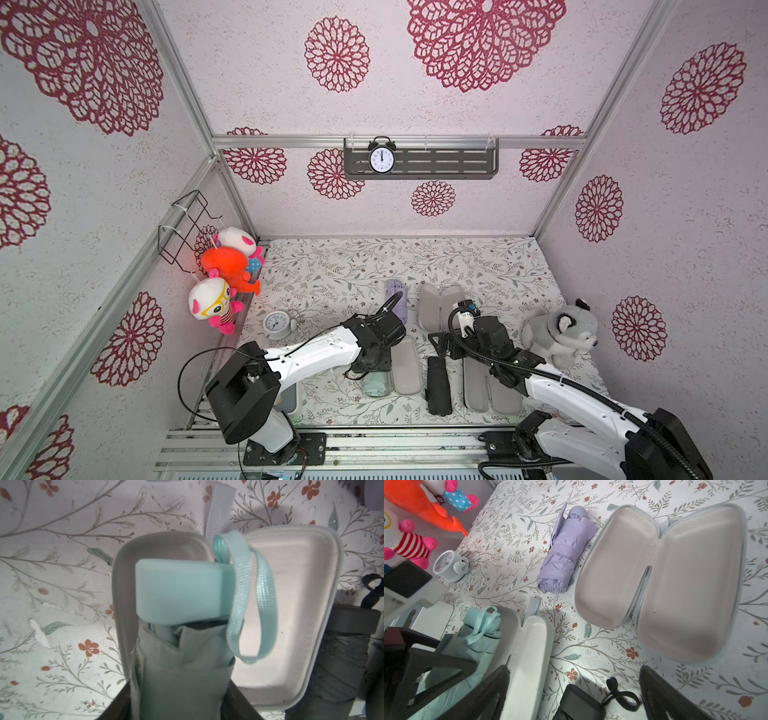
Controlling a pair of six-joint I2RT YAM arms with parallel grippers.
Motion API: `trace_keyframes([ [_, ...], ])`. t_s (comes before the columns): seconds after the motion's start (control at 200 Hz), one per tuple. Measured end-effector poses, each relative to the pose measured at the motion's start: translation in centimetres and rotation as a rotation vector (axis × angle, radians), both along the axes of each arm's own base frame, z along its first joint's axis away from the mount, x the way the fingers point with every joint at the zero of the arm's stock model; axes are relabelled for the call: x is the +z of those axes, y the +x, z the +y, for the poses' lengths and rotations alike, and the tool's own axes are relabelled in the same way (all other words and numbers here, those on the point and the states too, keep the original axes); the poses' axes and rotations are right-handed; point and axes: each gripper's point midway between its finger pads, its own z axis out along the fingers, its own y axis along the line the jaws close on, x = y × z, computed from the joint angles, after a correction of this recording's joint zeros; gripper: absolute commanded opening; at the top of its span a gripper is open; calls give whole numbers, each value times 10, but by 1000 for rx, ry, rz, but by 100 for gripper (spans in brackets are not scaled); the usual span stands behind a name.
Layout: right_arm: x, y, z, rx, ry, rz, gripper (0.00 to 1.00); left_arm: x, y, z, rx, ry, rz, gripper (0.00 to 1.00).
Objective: Put umbrellas into zippered umbrella sleeves
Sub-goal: Place the umbrella in the umbrella sleeve.
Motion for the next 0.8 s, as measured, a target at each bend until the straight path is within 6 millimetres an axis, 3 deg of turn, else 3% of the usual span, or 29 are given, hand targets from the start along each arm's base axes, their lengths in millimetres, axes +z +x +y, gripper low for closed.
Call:
trace_keyframes([
  [0.801,2,-1,0,0,6,-8,99,-12,3,-2,113,-24,-49,66],
])
